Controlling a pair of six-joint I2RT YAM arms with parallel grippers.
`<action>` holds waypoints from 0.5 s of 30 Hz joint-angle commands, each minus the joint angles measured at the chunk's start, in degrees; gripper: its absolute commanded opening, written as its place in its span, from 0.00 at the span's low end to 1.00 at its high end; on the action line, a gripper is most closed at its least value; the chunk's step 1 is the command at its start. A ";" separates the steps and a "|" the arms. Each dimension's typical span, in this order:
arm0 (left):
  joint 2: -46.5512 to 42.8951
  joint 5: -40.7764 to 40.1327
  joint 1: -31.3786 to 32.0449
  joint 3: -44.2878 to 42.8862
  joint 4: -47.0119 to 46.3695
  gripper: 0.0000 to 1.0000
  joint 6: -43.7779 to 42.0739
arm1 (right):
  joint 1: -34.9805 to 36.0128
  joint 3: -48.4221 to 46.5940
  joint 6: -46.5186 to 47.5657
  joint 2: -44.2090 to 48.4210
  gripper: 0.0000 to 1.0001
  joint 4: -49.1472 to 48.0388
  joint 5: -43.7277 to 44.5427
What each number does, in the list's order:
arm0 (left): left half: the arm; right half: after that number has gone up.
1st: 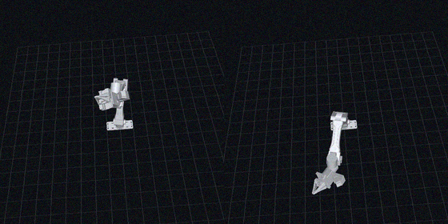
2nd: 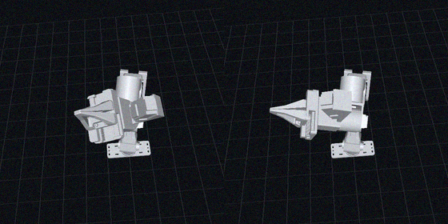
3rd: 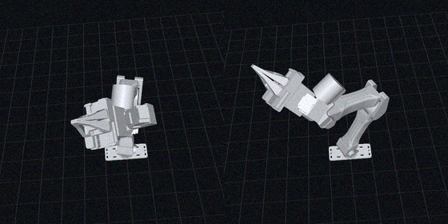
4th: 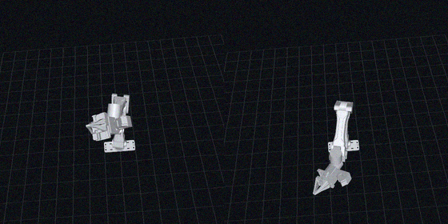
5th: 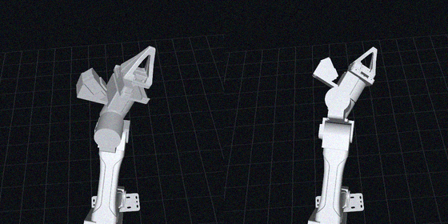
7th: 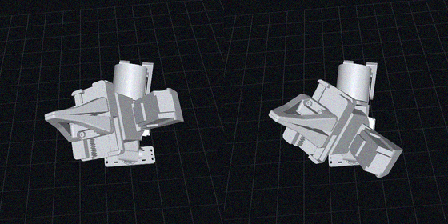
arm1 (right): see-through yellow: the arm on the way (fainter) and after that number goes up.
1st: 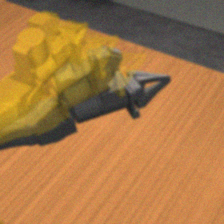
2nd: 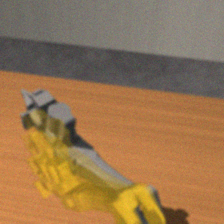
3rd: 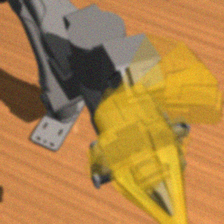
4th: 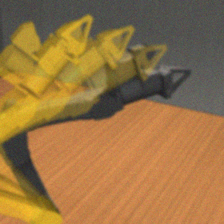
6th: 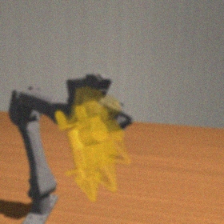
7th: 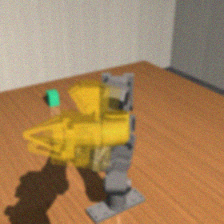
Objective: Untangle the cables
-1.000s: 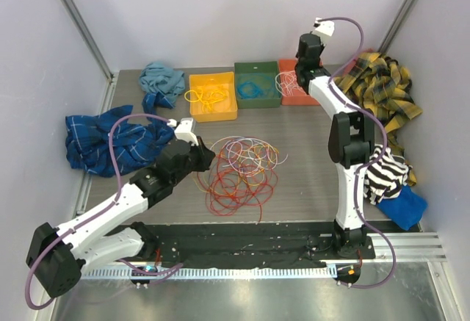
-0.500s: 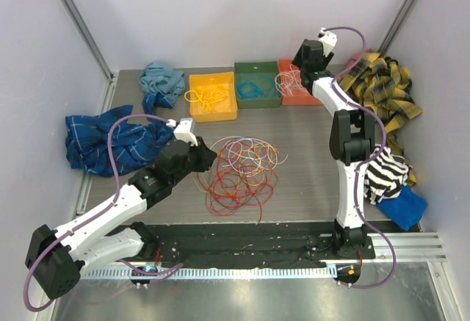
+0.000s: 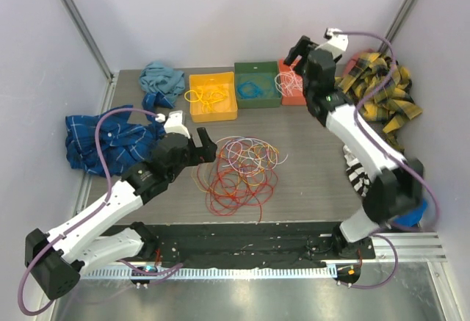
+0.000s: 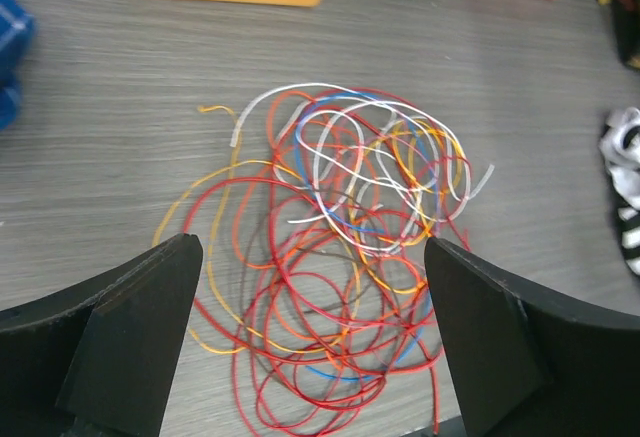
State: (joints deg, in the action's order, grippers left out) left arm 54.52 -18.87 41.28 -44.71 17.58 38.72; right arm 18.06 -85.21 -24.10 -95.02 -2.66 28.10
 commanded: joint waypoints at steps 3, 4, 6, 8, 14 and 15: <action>-1.08 -6.79 -0.06 -2.75 6.23 1.00 0.92 | 11.45 24.36 -2.26 21.09 0.82 -4.02 4.77; -1.17 -6.88 -0.06 -2.67 6.67 1.00 1.09 | 13.21 27.35 -2.88 23.28 0.82 -4.11 5.82; -1.00 -7.14 -0.06 -2.31 7.11 1.00 1.53 | 19.27 35.35 -4.19 28.12 0.82 -3.85 8.89; -0.82 -7.32 -0.06 -2.05 7.81 1.00 1.71 | 24.70 40.53 -4.55 31.81 0.82 -2.28 12.66; -0.91 -8.55 -0.06 -1.70 9.04 1.00 2.68 | 33.43 44.17 -1.05 36.05 0.84 1.24 18.22; -0.91 -8.64 -0.14 -1.70 9.31 1.00 2.76 | 34.57 43.82 -0.78 36.05 0.84 1.95 18.74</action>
State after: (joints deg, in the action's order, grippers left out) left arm 54.24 -25.15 41.23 -45.60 25.80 40.38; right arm 49.54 -39.27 -26.46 -62.81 -0.01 39.53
